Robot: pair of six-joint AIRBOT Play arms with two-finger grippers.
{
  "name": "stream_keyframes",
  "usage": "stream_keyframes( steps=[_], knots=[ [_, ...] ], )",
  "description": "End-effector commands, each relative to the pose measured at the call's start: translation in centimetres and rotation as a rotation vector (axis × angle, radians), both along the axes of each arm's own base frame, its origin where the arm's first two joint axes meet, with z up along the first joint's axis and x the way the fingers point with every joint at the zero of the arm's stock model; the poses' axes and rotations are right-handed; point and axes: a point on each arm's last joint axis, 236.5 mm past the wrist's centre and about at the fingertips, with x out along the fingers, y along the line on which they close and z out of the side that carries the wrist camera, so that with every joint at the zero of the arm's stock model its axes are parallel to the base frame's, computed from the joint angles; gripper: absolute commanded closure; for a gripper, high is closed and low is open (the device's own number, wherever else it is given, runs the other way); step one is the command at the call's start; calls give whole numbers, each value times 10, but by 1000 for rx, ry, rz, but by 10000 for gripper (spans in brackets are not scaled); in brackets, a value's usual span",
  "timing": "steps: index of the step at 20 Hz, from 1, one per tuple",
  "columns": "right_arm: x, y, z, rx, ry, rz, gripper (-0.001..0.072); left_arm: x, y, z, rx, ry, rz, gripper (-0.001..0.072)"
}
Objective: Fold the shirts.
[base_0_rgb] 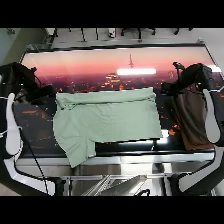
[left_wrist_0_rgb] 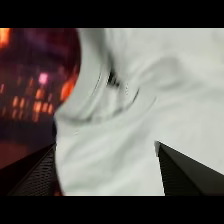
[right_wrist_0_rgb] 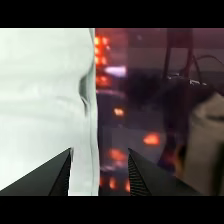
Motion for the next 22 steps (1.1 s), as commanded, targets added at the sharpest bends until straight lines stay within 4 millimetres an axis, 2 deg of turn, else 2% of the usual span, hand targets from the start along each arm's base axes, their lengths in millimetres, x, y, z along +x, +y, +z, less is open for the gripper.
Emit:
stream_keyframes(
  steps=[1, 3, 4, 6, 8, 10, 12, 15, 19, 20, 21, 22],
  knots=[
    [-34, 0, 9, 83, 21, 32, 299, -94, -8, 25, -19, 122, 19, 6],
    [-52, -3, -3, 124, 49, 17, 300, -154, -22, 1, -31, 133, 50, 5],
    [-56, -2, -6, 161, 57, 5, 300, -186, -37, -16, -77, 145, 70, 6],
    [-60, 1, -4, 242, 59, -18, 299, -234, -71, -49, -221, 144, 132, 5],
    [-63, 5, 2, 305, 65, -30, 300, -264, -97, -77, -346, 145, 215, 6],
    [-70, 6, 4, 325, 91, -22, 300, -283, -108, -100, -412, 142, 273, 5],
    [-75, 7, 5, 335, 110, -13, 300, -287, -105, -114, -411, 117, 314, 6],
    [-76, 8, 6, 337, 114, -11, 300, -264, -98, -115, -427, 22, 384, 6],
    [-79, 9, 6, 341, 119, 4, 300, -241, -86, -120, -414, 32, 402, 13],
    [-82, 9, 5, 344, 126, 9, 300, -235, -84, -123, -411, 39, 398, 119],
    [-84, 9, 4, 347, 132, 13, 300, -228, -83, -125, -408, 43, 385, 169],
    [-86, 10, 3, 350, 140, 12, 300, -223, -83, -127, -406, 53, 374, 172]
  ],
)
